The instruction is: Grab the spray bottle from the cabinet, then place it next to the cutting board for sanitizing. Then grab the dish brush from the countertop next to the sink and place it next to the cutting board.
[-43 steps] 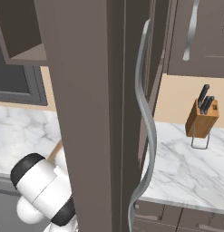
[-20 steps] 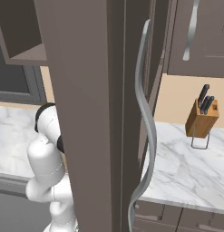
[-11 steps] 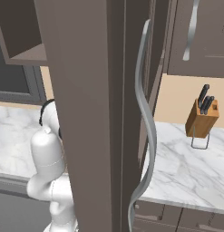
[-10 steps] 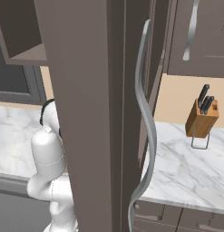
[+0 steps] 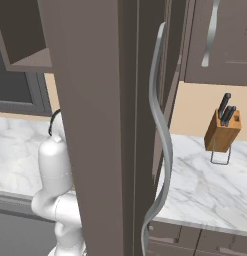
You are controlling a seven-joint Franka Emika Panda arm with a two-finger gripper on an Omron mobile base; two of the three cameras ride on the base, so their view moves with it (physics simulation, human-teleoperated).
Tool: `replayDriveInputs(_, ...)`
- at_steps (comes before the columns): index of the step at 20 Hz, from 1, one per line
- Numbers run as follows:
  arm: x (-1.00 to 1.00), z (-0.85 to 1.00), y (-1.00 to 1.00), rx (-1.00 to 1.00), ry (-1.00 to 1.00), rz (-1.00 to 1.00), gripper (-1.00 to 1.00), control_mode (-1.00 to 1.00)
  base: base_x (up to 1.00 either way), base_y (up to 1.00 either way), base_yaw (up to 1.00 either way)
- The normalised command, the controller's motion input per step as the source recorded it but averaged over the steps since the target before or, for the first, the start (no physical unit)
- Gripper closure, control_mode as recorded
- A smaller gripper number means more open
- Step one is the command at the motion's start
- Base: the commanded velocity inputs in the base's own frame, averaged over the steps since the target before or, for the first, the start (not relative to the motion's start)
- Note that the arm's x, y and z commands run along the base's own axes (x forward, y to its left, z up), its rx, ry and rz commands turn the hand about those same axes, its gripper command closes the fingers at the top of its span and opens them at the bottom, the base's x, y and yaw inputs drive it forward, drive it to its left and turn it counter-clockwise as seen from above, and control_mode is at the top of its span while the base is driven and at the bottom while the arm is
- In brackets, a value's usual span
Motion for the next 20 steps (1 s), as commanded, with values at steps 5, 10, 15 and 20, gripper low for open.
replayDriveInputs(5,-0.01,-0.12,0.01,0.00,0.00,0.00,-1.00,-1.00,0.00,0.00,0.00)
replayDriveInputs(10,0.00,0.00,0.00,0.00,0.00,0.00,-1.00,-1.00,0.00,0.00,0.00)
replayDriveInputs(15,0.00,0.03,0.00,0.00,0.00,0.00,-1.00,-1.00,0.00,0.00,0.00)
replayDriveInputs(20,0.00,0.02,-0.06,0.00,0.04,0.00,-1.00,-1.00,0.00,0.00,0.00)
